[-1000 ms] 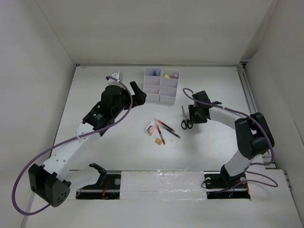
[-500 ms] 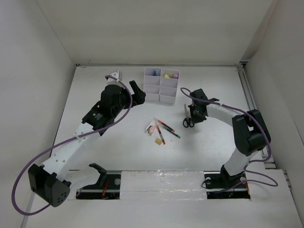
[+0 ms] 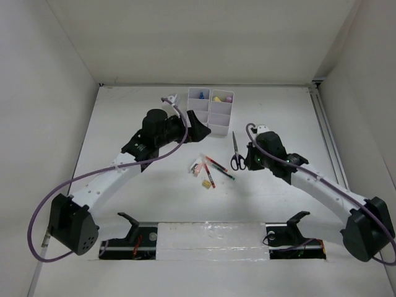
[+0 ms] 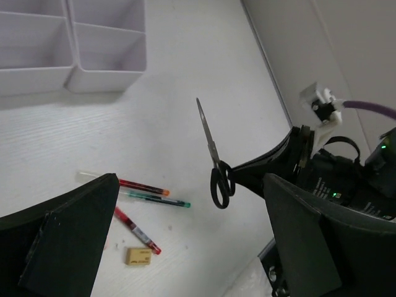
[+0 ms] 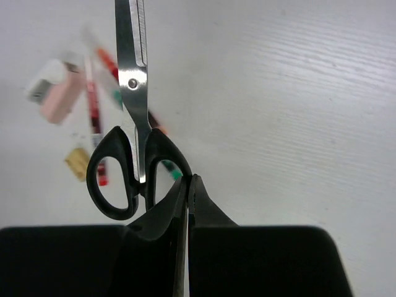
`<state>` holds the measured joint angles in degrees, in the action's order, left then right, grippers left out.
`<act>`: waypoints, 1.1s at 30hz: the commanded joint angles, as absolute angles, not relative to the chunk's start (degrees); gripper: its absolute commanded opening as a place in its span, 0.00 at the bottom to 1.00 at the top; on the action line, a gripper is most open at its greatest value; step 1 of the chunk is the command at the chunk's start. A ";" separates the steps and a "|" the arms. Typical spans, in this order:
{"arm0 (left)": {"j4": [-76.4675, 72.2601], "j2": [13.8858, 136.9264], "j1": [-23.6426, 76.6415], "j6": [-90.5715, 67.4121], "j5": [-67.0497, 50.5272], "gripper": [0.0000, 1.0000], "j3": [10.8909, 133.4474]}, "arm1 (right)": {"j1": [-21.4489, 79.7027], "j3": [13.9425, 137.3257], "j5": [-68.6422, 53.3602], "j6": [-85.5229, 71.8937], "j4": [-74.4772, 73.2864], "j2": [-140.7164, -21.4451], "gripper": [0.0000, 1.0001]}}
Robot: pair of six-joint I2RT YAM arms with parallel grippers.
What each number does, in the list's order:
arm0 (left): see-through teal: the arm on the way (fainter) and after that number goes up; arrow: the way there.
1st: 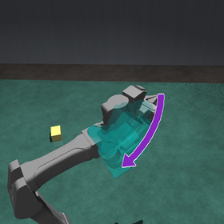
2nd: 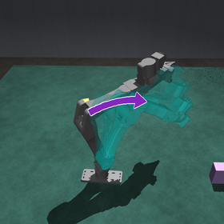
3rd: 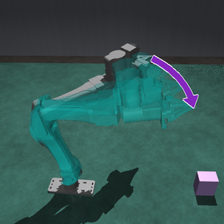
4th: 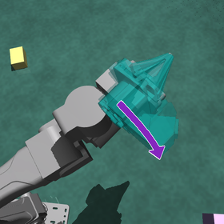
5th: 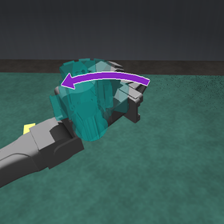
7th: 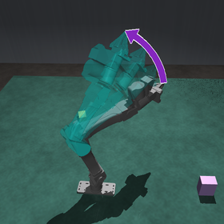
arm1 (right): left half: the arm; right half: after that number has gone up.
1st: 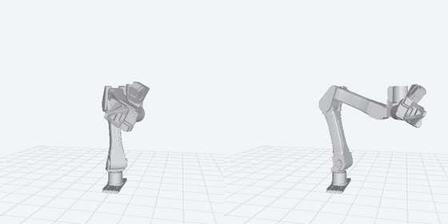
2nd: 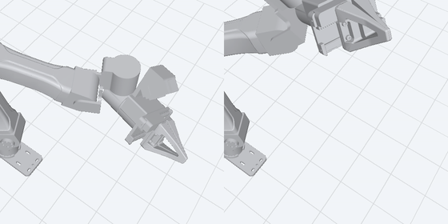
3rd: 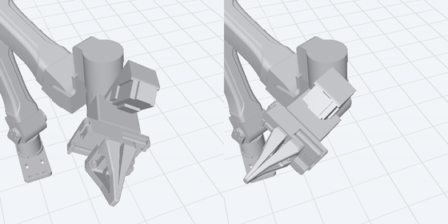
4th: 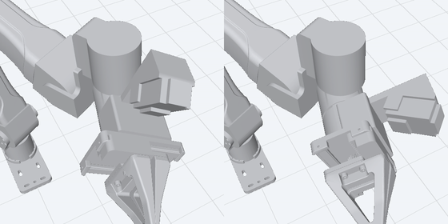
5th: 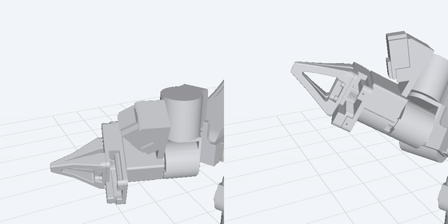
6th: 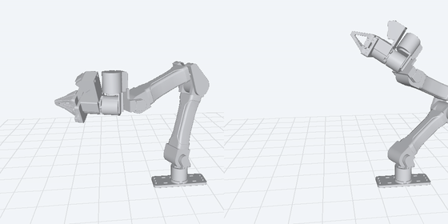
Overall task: Sort the stationery into containers
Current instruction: Pick up the scissors from the center of the board.
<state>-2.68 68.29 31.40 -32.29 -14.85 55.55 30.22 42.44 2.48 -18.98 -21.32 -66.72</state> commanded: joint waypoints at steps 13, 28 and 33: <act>-19.08 75.85 38.40 -36.83 -26.81 0.92 54.40 | 48.25 51.06 5.71 -25.66 -12.30 -60.82 0.00; -13.89 75.32 39.73 -36.83 -16.53 0.03 56.33 | 51.24 53.09 10.46 -26.98 -12.13 -60.29 0.00; -13.89 75.32 39.73 -36.30 -15.56 0.00 56.87 | 52.38 52.56 10.46 -26.46 -10.99 -60.29 0.00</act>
<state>-13.21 76.95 40.47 -38.30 -19.66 54.52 51.09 50.19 11.07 -26.20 -14.41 -61.43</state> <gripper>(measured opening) 0.021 0.024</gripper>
